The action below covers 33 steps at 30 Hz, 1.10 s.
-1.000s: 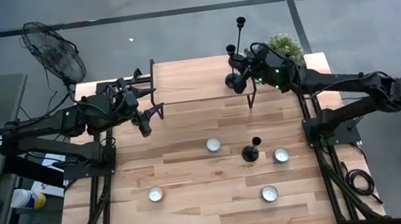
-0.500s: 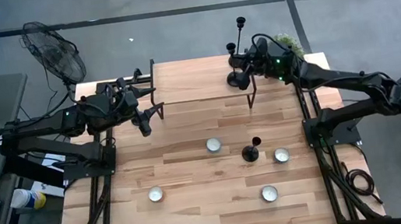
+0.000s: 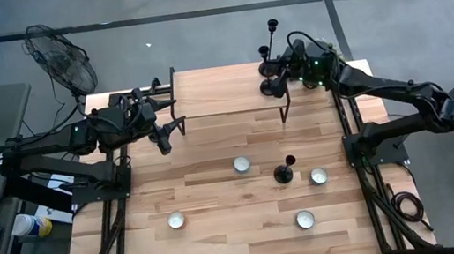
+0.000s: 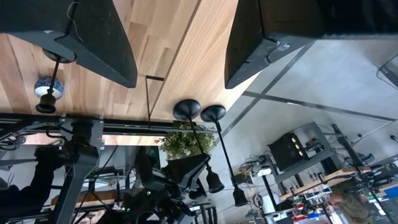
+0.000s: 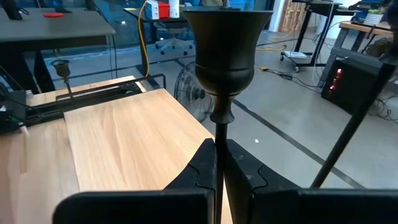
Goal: Pick & Place candle stick holders
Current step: Put the black candle holder on the shelf
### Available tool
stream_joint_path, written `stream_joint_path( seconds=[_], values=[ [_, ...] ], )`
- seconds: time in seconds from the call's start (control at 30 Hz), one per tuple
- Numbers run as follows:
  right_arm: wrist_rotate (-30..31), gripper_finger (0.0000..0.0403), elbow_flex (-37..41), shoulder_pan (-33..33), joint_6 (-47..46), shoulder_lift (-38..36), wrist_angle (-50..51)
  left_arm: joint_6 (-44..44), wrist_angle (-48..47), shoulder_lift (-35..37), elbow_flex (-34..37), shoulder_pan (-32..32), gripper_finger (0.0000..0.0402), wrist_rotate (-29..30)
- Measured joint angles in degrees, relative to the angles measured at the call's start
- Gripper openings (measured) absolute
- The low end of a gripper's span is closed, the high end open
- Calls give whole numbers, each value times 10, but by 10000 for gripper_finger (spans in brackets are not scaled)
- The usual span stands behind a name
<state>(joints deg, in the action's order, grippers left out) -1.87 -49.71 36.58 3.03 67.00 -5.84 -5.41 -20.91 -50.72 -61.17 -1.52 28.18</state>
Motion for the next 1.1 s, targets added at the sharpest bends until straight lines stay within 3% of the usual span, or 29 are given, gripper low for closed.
stream_joint_path(
  seconds=[0.87, 1.1],
  values=[
    [-16, 0, -3, 10, 0, -2, 68, 0, 2, 0, 0, 0, 238, 0],
    [-17, 17, -2, 10, -2, -1, 69, -2, 2, 0, 0, 0, 238, 0]
  ],
)
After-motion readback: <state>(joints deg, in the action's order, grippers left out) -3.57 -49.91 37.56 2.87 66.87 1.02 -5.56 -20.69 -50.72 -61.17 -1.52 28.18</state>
